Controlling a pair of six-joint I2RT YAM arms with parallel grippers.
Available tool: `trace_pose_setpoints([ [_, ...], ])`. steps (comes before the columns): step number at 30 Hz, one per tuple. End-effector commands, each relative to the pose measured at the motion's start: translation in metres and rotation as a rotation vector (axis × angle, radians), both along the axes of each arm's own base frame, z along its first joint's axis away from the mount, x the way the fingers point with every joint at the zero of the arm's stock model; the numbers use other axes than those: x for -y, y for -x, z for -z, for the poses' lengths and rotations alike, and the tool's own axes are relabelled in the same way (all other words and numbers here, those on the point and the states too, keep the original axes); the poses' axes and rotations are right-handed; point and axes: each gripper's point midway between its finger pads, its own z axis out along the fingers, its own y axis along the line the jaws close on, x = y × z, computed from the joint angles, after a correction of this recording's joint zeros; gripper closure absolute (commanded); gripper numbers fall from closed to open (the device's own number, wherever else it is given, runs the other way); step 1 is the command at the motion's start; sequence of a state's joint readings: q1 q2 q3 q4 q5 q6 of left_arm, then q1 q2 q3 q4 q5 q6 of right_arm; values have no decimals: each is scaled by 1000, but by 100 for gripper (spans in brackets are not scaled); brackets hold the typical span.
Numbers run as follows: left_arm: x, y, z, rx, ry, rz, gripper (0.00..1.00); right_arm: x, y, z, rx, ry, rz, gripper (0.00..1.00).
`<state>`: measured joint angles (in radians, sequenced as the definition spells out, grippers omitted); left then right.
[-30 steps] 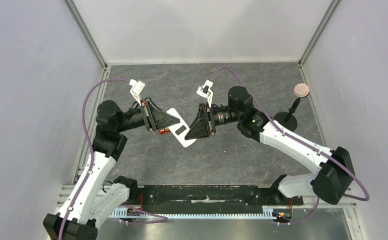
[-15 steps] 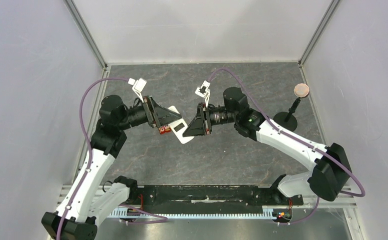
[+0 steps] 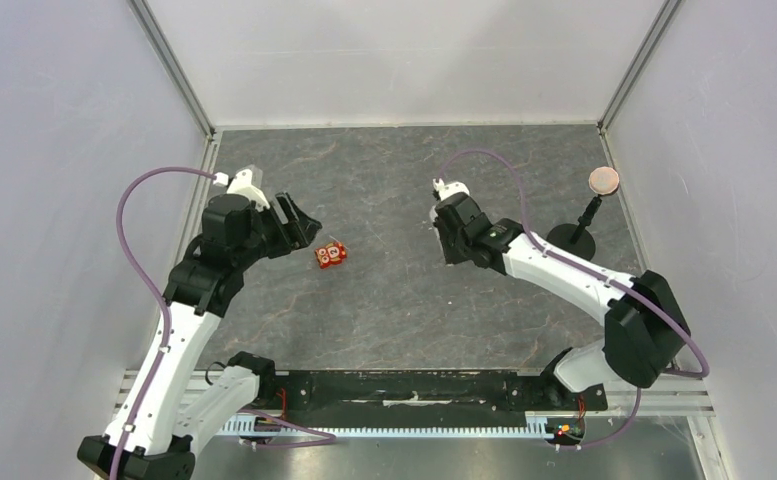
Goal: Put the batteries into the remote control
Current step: Turn over the remote control at the center of the board.
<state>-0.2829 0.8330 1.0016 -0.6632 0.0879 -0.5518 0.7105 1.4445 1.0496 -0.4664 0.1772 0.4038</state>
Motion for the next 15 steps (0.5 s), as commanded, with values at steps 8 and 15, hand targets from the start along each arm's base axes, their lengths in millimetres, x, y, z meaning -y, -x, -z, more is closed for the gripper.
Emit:
trace_pose_setpoints([
  [8,-3,8,-9,51,-53,47,23,107,-16,51,97,585,251,95],
  [15,0,9,-5,39,-46,64,23,98,-15,74,47,595,201,76],
])
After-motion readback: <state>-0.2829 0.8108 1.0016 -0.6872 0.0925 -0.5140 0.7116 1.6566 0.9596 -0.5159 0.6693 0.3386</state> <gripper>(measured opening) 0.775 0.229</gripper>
